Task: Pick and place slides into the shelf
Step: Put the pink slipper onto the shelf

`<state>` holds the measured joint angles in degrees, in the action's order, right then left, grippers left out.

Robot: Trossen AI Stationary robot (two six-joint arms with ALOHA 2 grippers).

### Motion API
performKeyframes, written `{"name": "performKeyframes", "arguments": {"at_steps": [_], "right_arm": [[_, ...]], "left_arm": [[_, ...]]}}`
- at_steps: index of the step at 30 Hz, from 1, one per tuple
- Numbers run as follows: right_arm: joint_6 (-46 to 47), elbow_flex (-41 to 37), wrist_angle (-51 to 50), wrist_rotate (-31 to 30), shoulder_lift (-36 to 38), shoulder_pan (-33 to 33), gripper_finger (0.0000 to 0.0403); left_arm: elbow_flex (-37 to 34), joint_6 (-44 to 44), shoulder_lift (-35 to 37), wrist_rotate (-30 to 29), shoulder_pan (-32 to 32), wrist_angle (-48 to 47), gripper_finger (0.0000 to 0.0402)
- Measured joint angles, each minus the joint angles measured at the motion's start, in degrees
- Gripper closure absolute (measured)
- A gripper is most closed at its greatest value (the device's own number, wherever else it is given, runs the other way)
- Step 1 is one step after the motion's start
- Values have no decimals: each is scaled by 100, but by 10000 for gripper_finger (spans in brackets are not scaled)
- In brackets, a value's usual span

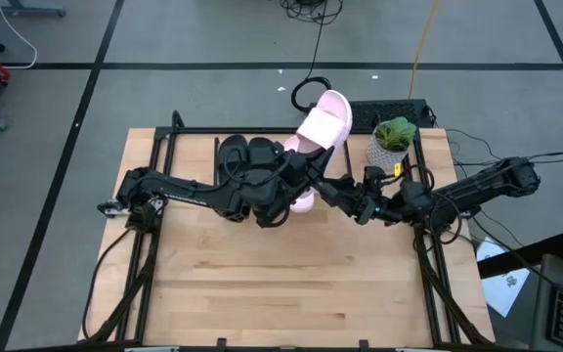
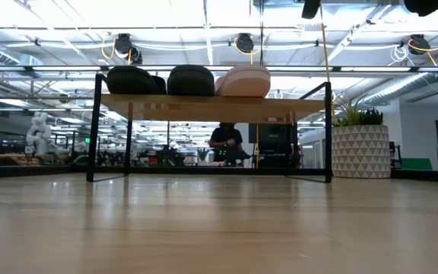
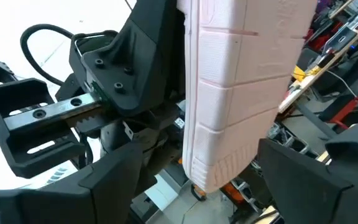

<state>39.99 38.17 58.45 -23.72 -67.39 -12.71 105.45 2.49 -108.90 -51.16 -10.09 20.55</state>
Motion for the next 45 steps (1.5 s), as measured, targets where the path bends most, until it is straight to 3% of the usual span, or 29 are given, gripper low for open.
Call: {"name": "performKeyframes", "arguments": {"at_steps": [23,25,34,45], "right_arm": [[-191,-4,-44,-111,-2,-1,90],[-94,-16,-286,-404,2,1,90],[90,-35,-347,-331,-5,72,90],[92,-35,-325,-331,-5,72,90]], "left_arm": [[0,-37,9,8,-4,-8,402],[0,-91,9,278,-11,-5,402],[-4,-363,-44,232,7,-128,402],[-4,-983,-44,661,115,-325,402]]}}
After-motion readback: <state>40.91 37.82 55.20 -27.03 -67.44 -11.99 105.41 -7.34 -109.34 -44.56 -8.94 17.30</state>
